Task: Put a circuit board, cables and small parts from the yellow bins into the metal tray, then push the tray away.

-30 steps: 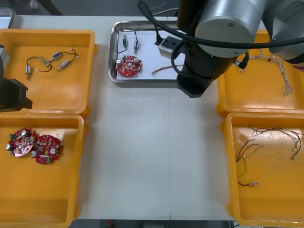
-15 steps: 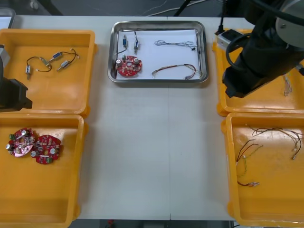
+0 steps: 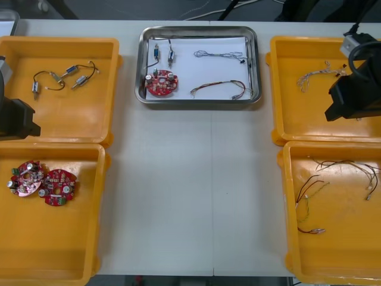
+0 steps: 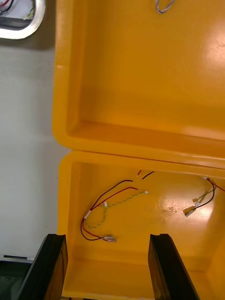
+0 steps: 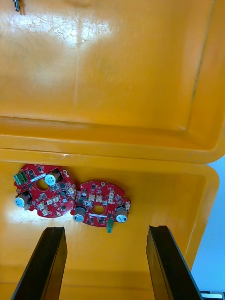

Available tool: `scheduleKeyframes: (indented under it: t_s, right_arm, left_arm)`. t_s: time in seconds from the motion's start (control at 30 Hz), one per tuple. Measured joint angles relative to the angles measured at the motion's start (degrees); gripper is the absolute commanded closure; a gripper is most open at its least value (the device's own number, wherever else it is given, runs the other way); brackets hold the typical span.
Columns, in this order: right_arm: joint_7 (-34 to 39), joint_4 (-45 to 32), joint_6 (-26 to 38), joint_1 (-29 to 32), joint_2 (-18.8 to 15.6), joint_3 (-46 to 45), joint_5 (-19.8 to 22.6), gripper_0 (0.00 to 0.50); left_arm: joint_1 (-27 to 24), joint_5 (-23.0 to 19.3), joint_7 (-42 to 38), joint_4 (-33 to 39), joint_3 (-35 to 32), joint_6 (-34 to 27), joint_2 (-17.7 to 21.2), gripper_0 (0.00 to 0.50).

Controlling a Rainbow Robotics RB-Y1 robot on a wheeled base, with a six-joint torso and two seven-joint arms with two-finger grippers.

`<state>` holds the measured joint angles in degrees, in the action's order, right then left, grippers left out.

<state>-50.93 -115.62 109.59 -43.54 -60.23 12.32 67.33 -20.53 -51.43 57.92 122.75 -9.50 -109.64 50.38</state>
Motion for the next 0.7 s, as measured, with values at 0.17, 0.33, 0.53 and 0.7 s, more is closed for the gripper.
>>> scheduleKeyframes:
  t_s: [0.17, 0.33, 0.53, 0.7]
  right_arm:
    - [0.00, -0.66, 0.01, 7.51, 0.00, -8.49, -0.05, 0.000]
    - [0.00, -2.39, 0.02, 14.07, -0.02, -13.82, -1.38, 0.000]
    - [0.00, -5.36, 0.04, 20.06, -0.03, -18.14, -2.59, 0.000]
    - [0.00, -7.68, 0.06, 23.30, -0.03, -20.13, -2.60, 0.000]
  left_arm:
    - [0.00, 0.00, 0.00, 0.00, 0.00, 0.00, 0.00, 0.000]
    - [0.00, 0.00, 0.00, 0.00, 0.00, 0.00, 0.00, 0.000]
    - [0.00, 0.00, 0.00, 0.00, 0.00, 0.00, 0.00, 0.000]
    - [0.00, 0.00, 0.00, 0.00, 0.00, 0.00, 0.00, 0.000]
